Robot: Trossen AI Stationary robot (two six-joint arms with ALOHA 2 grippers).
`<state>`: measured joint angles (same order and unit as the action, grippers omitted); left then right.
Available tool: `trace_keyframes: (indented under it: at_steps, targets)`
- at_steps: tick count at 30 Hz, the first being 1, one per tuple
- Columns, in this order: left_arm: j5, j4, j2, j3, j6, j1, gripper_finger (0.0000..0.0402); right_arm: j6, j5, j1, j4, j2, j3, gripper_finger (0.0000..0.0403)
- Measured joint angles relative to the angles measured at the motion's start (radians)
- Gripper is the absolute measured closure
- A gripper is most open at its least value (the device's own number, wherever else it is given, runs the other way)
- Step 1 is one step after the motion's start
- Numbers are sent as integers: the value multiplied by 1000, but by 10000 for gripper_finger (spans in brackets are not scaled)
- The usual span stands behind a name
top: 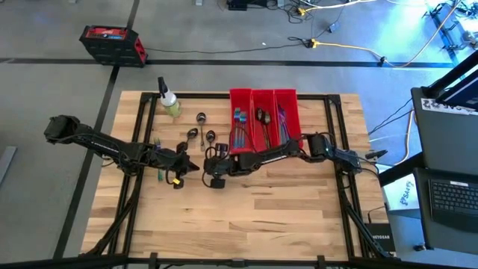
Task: Sort silverware
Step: Put the black spoon into the middle red silverware bin
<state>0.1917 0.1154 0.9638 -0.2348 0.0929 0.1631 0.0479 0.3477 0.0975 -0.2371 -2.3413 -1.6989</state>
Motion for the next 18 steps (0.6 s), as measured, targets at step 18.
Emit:
trace_keyframes:
  at_steps: [18]
  targets:
    - [5,0,0,0,-14,0,401,10,-43,0,-50,0,0,403]
